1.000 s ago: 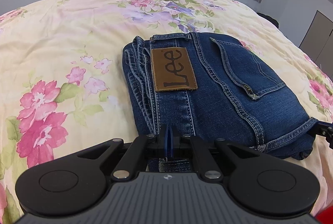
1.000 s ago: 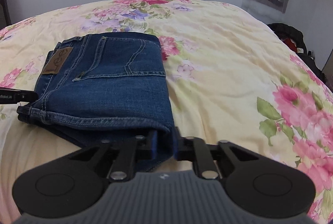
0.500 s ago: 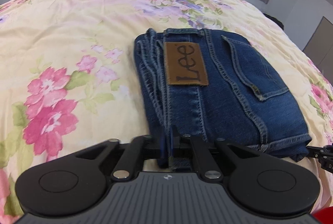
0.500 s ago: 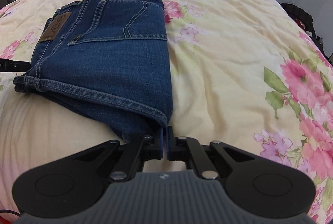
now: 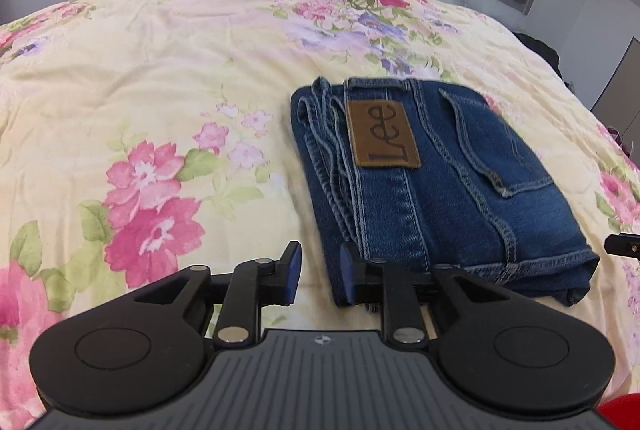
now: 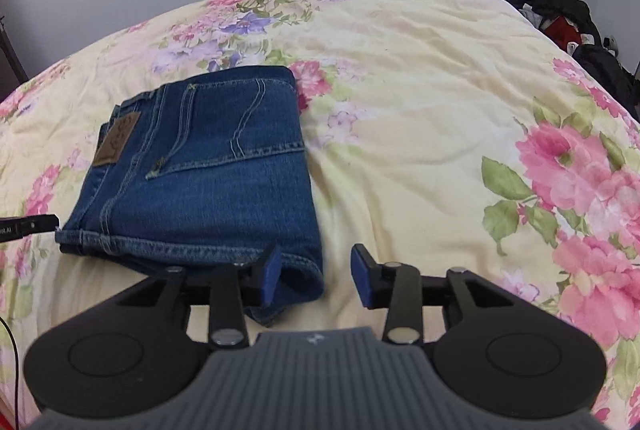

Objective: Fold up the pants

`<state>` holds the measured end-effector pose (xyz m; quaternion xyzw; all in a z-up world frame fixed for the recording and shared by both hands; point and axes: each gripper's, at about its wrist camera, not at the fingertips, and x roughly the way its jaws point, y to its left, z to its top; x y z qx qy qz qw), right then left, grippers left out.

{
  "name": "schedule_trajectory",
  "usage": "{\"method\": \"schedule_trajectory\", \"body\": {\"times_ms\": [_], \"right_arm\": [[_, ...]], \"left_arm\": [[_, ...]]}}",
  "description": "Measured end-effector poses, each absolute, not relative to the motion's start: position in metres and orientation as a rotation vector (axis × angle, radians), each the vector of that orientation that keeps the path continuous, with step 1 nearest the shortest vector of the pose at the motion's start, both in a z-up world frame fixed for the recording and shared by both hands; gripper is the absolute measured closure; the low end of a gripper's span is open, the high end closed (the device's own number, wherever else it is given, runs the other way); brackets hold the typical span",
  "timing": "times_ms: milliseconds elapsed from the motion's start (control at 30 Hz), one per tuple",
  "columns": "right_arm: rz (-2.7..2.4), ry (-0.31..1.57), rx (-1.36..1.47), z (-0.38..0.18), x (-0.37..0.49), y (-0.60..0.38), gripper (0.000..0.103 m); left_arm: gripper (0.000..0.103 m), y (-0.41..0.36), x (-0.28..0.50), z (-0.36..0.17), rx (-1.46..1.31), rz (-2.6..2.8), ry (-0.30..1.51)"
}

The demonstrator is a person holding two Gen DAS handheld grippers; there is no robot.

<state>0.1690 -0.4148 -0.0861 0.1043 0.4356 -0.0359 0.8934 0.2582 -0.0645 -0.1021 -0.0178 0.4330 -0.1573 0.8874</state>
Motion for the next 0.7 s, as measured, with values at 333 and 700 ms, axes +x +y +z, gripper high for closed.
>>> {"method": "schedule_trajectory", "body": {"times_ms": [333,700], "right_arm": [[-0.018,0.888,0.42,-0.101,0.229,-0.442,0.033],[0.097,0.878,0.662,-0.163,0.291,-0.475,0.032]], "left_arm": [[0.021,-0.045,0.304,-0.108,-0.337,-0.416,0.865],[0.015,-0.044,0.37,-0.177,-0.664,-0.49,0.943]]}}
